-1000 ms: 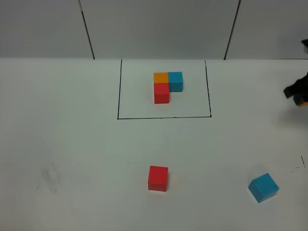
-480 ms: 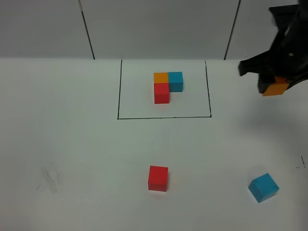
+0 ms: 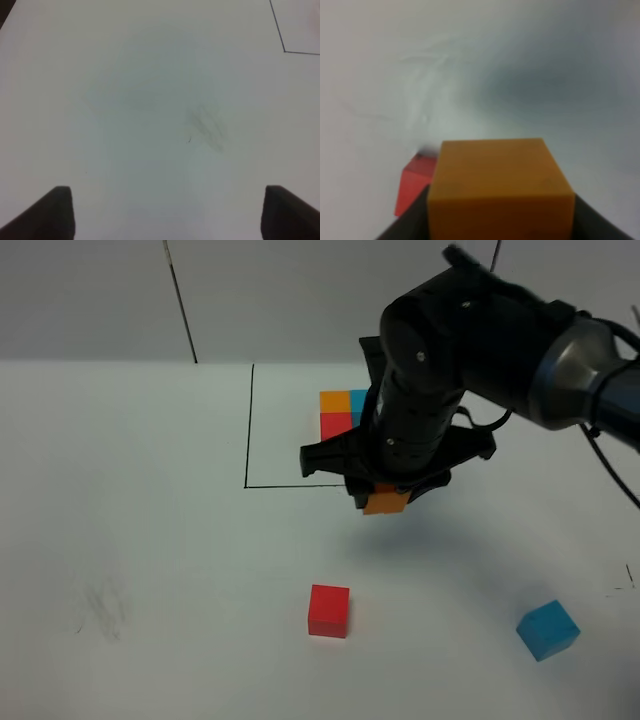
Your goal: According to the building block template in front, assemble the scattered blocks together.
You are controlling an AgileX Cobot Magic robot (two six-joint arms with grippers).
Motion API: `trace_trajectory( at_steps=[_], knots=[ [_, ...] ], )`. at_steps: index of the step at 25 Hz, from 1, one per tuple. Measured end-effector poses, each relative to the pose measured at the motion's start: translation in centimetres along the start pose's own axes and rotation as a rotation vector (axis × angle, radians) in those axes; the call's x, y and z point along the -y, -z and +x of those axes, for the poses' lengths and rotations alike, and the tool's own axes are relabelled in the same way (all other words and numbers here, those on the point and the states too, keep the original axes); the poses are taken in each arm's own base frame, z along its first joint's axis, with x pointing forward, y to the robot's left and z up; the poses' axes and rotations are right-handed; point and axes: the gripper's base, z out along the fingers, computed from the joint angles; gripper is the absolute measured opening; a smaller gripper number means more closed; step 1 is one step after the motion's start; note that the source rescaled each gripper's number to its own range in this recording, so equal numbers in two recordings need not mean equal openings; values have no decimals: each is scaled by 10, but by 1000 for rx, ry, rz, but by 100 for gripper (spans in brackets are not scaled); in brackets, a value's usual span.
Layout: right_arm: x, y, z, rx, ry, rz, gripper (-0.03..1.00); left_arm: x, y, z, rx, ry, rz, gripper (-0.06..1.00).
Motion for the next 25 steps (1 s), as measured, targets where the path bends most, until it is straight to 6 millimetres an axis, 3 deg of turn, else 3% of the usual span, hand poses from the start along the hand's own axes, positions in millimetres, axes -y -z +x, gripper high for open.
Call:
trace_trajectory(
  at_steps=[7,13,20,25],
  knots=[
    [-30,-37,2,8,-68,-104,28,0,0,0,0,0,0,66],
    [-34,-62,4,-9,-82,-75,28,0,0,0,0,0,0,66],
    [-49,-78,18,30,-58,55,28,0,0,0,0,0,0,66],
    [-48,-81,20,27,-97,85,28,0,0,0,0,0,0,66]
  ],
)
